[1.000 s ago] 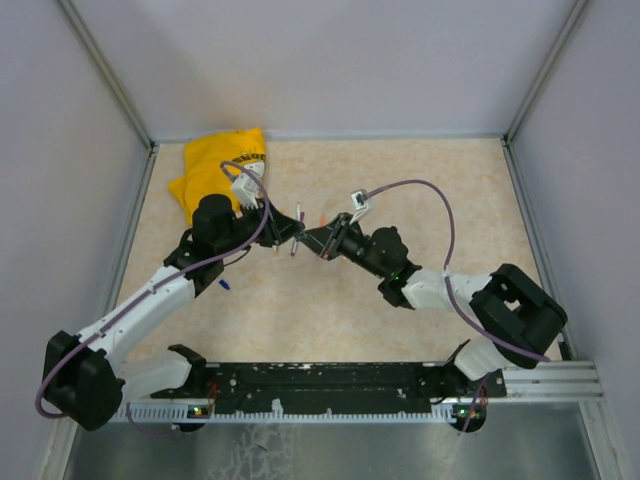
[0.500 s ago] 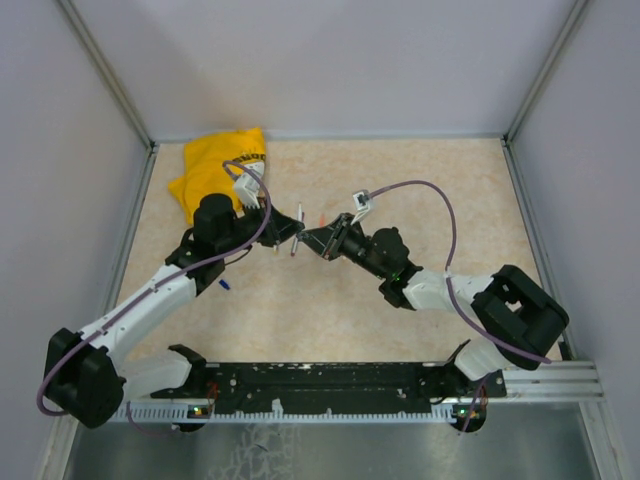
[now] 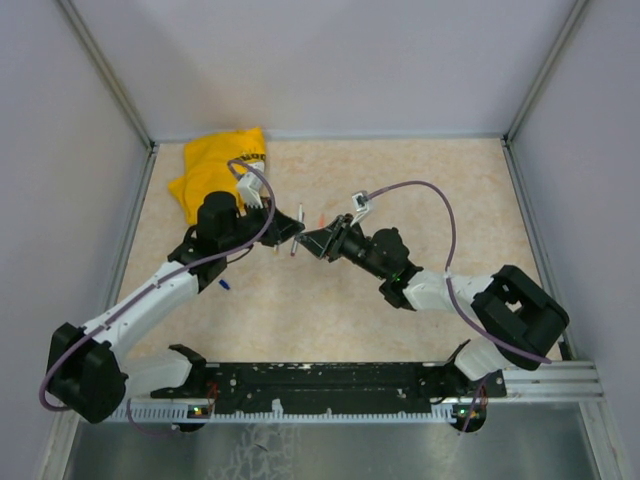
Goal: Insert the pens into the pen caps
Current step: Pick up the pen from the center of the board.
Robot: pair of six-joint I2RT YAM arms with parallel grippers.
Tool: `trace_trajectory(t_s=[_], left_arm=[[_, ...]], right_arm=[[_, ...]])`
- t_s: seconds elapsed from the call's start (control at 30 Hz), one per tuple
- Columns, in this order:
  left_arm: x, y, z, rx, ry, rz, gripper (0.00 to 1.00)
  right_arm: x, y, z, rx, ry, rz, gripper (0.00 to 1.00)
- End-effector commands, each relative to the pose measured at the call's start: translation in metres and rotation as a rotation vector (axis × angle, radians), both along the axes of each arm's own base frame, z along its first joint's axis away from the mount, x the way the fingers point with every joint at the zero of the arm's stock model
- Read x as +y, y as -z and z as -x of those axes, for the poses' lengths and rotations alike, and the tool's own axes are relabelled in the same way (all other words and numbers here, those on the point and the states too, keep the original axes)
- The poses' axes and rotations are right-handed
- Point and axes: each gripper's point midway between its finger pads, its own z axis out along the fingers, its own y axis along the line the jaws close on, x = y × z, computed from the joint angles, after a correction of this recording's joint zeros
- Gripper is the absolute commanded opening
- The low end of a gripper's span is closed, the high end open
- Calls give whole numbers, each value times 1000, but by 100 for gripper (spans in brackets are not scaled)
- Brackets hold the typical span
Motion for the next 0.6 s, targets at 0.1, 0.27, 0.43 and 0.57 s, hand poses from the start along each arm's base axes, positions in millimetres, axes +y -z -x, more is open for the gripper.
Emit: trace_trajectory(t_s=[0.1,0.27,0.43,0.57], left_arm=[[13,0,-16,-6,-96,-65,0],[27,-2,-26,-4,-163,-89,0],[42,-6,-36,-4,-220,-108,0],[58,-8,-44,-10,-261,-127,0]], right_arm=[[-8,-16,9,-78,9,2,34],[-16,0,11,-63,36,75,35],[-15,23,17,-52,39,182,35],[-1,49,26,-76,11,344,35]])
